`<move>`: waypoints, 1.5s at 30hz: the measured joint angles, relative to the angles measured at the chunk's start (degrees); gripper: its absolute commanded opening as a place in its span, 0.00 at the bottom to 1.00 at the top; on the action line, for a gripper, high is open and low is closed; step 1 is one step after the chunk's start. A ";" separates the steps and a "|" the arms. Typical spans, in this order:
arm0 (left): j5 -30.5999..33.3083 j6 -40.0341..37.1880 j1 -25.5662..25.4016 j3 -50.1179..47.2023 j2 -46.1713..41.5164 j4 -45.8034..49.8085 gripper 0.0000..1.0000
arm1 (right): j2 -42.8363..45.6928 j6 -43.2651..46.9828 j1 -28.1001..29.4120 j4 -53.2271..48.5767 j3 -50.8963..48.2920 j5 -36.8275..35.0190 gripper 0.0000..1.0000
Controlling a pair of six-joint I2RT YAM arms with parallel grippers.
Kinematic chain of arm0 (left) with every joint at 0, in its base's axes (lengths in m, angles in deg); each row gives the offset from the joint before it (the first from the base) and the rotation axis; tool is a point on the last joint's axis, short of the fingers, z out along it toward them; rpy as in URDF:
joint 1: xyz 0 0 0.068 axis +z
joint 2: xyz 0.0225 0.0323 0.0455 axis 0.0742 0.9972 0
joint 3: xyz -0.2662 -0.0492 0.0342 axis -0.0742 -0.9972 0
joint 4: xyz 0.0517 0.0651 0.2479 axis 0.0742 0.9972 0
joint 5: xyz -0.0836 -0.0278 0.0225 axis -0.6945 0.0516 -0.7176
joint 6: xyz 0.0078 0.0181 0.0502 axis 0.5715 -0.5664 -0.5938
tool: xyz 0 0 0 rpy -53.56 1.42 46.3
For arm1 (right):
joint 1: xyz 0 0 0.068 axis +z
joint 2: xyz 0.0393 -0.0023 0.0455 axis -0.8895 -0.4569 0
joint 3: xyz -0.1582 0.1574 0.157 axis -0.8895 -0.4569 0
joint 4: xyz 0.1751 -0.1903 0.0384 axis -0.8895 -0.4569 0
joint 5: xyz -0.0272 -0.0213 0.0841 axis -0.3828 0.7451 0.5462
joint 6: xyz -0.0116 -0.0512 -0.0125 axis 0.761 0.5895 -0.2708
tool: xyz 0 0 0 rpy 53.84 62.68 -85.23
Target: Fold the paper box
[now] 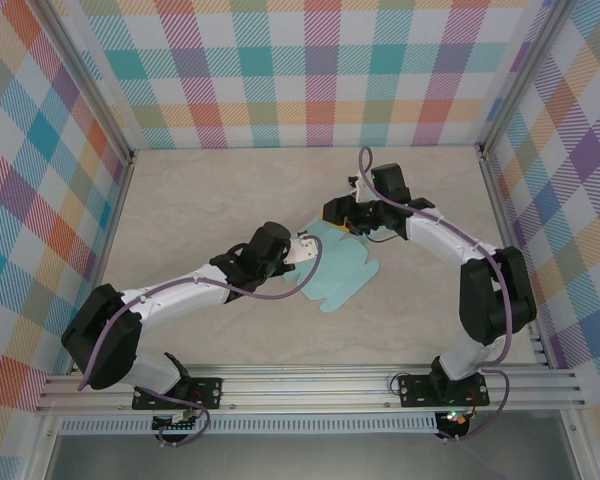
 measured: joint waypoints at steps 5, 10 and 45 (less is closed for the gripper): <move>-0.07 -0.17 0.00 0.00 0.17 0.83 0.00 | 7.41 1.95 -0.02 -4.15 -3.28 -4.98 0.58; -2.19 0.11 0.00 0.02 -0.61 5.01 0.00 | 18.47 3.80 -1.42 -9.11 -8.70 -11.21 0.61; -16.28 6.47 -0.33 -3.76 -21.51 12.09 0.00 | 34.40 1.70 -7.19 26.27 -48.30 -11.02 0.68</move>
